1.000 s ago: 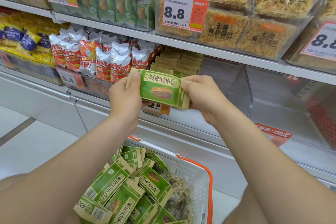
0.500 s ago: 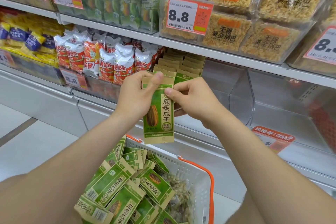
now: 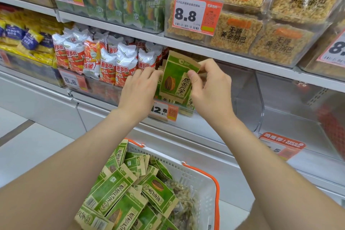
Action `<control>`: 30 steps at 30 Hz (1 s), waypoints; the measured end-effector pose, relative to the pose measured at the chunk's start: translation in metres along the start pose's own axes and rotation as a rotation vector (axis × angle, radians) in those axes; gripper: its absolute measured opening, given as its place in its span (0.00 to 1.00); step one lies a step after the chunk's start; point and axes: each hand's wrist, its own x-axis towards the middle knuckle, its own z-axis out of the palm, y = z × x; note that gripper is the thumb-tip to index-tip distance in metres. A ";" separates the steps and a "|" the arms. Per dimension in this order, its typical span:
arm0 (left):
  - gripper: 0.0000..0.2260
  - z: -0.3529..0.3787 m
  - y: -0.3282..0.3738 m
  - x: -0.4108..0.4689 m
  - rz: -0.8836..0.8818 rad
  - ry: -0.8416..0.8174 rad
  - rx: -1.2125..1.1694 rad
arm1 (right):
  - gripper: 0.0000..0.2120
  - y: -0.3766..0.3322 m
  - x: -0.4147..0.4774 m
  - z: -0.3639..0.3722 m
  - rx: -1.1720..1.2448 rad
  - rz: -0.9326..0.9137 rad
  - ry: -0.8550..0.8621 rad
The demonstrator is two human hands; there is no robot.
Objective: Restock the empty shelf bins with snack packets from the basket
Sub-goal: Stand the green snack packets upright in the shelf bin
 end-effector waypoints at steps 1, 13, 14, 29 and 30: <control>0.31 0.001 -0.002 0.003 -0.004 -0.001 -0.006 | 0.04 0.001 0.000 0.002 -0.002 0.006 -0.058; 0.17 -0.002 -0.015 0.022 -0.047 0.023 -0.266 | 0.09 0.031 0.009 0.033 -0.110 0.144 -0.246; 0.16 -0.002 -0.016 0.022 -0.059 0.035 -0.297 | 0.09 0.032 0.011 0.038 -0.116 0.152 -0.245; 0.13 -0.007 -0.008 0.004 -0.051 0.076 -0.394 | 0.16 0.030 0.002 0.075 -0.225 0.392 -0.276; 0.12 -0.008 -0.007 0.004 -0.036 0.038 -0.375 | 0.17 0.033 0.003 0.073 -0.182 0.404 -0.292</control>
